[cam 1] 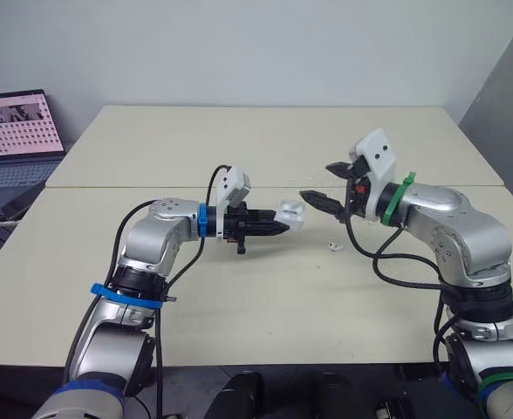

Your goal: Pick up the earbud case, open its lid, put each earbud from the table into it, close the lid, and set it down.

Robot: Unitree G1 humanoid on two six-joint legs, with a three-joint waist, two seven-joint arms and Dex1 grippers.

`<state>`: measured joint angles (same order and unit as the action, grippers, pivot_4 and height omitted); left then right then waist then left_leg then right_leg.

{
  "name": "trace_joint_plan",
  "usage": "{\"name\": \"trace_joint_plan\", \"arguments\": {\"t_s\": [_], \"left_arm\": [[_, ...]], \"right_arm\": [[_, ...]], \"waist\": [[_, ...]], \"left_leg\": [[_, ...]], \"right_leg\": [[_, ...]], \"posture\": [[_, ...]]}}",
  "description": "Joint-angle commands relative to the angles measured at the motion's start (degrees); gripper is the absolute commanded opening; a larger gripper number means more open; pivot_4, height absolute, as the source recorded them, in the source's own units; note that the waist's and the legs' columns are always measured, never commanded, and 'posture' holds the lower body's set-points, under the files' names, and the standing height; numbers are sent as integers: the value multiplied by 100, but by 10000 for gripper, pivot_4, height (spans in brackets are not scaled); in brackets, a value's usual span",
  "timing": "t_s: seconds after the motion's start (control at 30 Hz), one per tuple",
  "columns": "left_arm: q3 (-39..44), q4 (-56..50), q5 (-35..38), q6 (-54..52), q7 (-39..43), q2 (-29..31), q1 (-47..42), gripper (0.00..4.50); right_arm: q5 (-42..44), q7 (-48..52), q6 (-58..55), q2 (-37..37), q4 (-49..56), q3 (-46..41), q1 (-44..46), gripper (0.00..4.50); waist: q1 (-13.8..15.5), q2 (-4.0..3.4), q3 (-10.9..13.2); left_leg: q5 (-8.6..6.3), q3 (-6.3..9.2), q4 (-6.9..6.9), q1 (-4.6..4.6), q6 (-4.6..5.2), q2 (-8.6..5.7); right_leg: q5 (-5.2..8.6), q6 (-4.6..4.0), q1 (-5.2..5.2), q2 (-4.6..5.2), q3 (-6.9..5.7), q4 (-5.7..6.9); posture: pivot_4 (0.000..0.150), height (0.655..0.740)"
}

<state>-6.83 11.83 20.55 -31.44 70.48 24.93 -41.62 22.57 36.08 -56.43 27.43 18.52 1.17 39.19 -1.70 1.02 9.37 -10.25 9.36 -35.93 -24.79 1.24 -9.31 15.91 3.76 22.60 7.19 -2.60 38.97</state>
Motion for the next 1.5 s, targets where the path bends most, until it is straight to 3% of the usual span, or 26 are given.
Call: {"name": "trace_joint_plan", "arguments": {"t_s": [0.03, 0.3, 0.67, 0.77, 1.1, 1.27, 1.43, 1.5], "left_arm": [[209, 228, -35, 470, -297, -112, -195, 7330], [616, 635, -34, 1207, -1116, -461, -263, 7330], [608, 505, -50, 1278, -1174, -399, -128, 7330], [614, 434, -46, 1279, -1176, -357, -51, 7330], [590, 445, -24, 1276, -1190, -362, -39, 7330], [552, 338, 5, 1249, -1240, -438, 17, 7330], [536, 151, 32, 1233, -1286, -484, 217, 7330], [534, 96, 37, 1229, -1320, -511, 288, 7330]], "right_arm": [[213, 60, -165, 235, 316, -158, -252, 44704], [-521, 199, 1203, 673, -336, 517, -1423, 44704], [-1350, 848, 2743, 615, -2647, 1194, -1041, 44704], [-1360, 1016, 2803, 588, -2730, 1199, -1054, 39320], [-1214, 1240, 2556, 790, -2553, 892, -1114, 4121], [-997, 1506, 2051, 1448, -1758, 507, -1521, 4064], [-967, 1809, 1776, 2635, -571, 65, -2886, 4064], [-1002, 1711, 1726, 2798, -409, -77, -3359, 4064]], "waist": [[5, 0, 0], [17, 2, 0], [-2, 2, 0], [-2, 2, 0], [4, 2, 0], [62, 2, 1], [146, 3, 1], [139, 3, 1]], "left_leg": [[0, 0, 0, 0, 0, 0], [-1, -3, 0, 0, 1, -1], [1, -8, -4, 1, 0, -1], [1, -7, -4, 2, -1, -1], [0, -5, -8, 2, 0, -1], [0, -4, -7, 2, 0, -2], [-3, -6, -5, 0, 2, -2], [-3, -10, -6, 2, 3, 2]], "right_leg": [[0, 0, 0, 0, 0, 0], [0, 1, -3, 3, -1, -4], [-1, 1, -8, 0, 1, -2], [-1, 1, -9, 0, 0, -2], [-2, 3, -13, 0, 0, -3], [-2, 3, -13, 1, -1, -6], [-1, 4, -13, 3, -1, -12], [-1, 4, -15, 3, -1, -10]], "posture": [[1500, 7400], [1500, 7400], [1500, 7400], [1500, 7400], [1500, 7400], [1500, 7400], [1500, 7400], [1500, 7400]]}}
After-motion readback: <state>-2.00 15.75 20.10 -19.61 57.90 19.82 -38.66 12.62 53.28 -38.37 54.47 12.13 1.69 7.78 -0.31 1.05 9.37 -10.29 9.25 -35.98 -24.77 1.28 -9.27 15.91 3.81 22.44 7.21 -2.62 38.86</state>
